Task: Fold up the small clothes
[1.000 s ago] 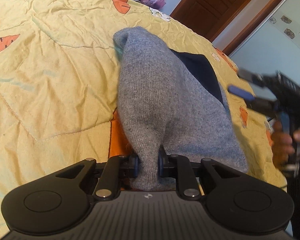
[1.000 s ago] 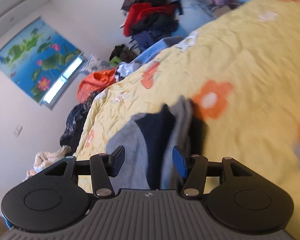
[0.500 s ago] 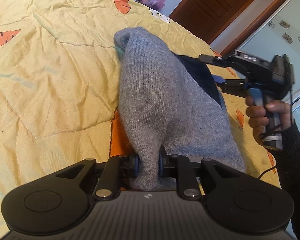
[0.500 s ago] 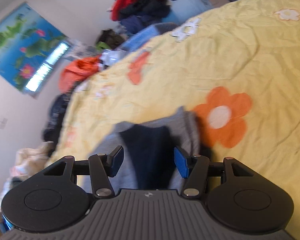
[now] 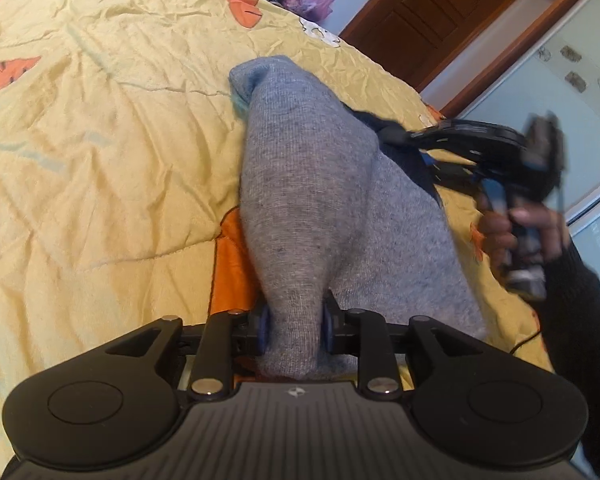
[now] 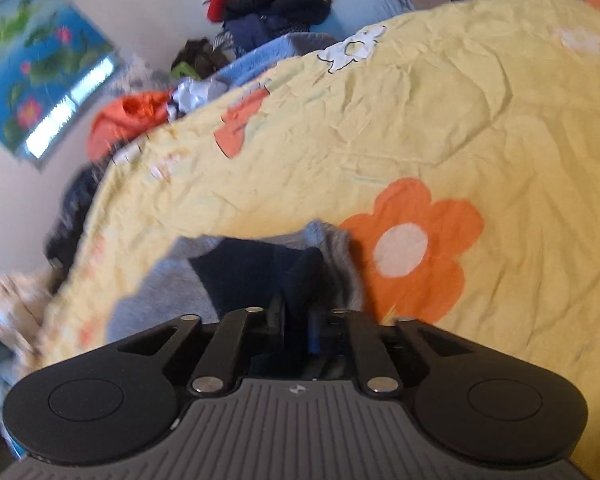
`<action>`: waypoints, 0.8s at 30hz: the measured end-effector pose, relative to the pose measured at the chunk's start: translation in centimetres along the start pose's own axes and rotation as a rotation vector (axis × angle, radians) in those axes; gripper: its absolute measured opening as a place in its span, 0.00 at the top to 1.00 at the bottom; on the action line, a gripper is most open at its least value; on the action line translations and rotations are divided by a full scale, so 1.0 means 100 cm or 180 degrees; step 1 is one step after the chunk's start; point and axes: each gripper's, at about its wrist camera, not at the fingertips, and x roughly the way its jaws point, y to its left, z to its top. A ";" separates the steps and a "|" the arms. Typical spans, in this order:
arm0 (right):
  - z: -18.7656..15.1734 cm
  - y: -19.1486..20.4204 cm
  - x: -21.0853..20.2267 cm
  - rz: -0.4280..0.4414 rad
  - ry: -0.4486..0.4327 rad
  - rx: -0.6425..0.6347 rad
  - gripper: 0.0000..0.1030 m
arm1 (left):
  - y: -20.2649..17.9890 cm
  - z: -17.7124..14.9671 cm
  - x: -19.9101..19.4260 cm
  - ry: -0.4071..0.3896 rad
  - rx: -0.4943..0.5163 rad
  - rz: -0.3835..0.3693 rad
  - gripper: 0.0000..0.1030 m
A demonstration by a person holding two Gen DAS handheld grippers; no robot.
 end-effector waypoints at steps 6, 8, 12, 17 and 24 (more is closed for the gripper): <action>-0.052 0.015 -0.078 0.0472 -0.0124 -0.0144 0.46 | 0.017 -0.014 -0.018 -0.0039 -0.0261 -0.0252 0.47; -0.076 0.023 -0.096 0.0486 0.0018 -0.0344 0.46 | 0.017 -0.015 -0.020 -0.0056 -0.0265 -0.0275 0.45; -0.115 0.034 -0.102 0.0112 0.0259 -0.0640 0.54 | 0.010 -0.010 -0.012 -0.0087 -0.0215 -0.0253 0.41; -0.142 0.039 -0.084 0.0050 0.0475 -0.0901 0.86 | -0.004 0.000 0.001 0.0100 0.0035 0.0085 0.86; -0.135 0.008 -0.103 0.0258 0.0477 -0.0334 0.41 | 0.011 0.002 -0.019 0.0096 -0.0110 -0.0139 0.49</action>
